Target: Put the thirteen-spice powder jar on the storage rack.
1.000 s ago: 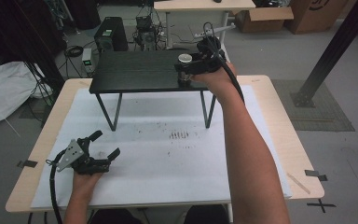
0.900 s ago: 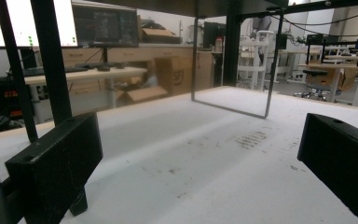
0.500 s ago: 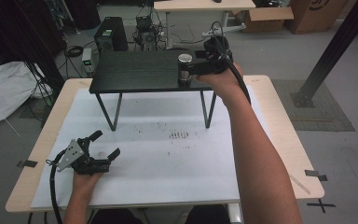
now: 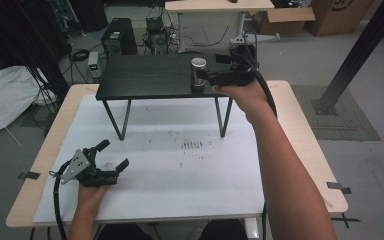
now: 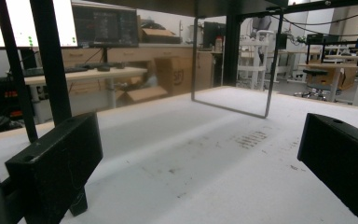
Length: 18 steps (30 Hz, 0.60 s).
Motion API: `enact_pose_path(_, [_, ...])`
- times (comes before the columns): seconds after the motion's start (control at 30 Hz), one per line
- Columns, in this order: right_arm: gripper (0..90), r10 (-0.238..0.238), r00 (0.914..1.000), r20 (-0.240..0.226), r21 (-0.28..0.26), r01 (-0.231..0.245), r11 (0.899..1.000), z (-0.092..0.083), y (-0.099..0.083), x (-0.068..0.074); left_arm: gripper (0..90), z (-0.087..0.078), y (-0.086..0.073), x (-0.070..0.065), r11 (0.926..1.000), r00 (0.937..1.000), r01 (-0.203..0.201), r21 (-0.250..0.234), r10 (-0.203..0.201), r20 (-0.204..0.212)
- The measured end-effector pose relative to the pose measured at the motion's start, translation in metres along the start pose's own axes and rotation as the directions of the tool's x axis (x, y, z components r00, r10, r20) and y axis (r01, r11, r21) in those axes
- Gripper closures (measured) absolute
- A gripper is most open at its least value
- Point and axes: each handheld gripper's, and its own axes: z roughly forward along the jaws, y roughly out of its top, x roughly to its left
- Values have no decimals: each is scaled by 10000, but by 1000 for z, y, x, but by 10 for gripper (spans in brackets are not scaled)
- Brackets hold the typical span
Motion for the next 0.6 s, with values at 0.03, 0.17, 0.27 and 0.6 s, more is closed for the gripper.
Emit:
enact_pose_path(0.03, [115,0,10000,0,0,0,10000,0,0,0,2,0,0,0,10000,10000,15,6,-15,4])
enact_pose_path(0.17, [95,-56,9999,-127,-327,52,9995,-6,-4,2,2,0,0,0,10000,10000,8,15,-8,6])
enact_pose_path(0.27, [76,-115,9996,-273,-606,98,9981,-11,-7,5,3,0,0,0,10000,10000,9,8,-9,8])
enact_pose_path(0.6, [22,-453,9974,-558,-1577,360,9868,-23,-19,14,2,0,0,0,10000,10000,13,-1,-13,5])
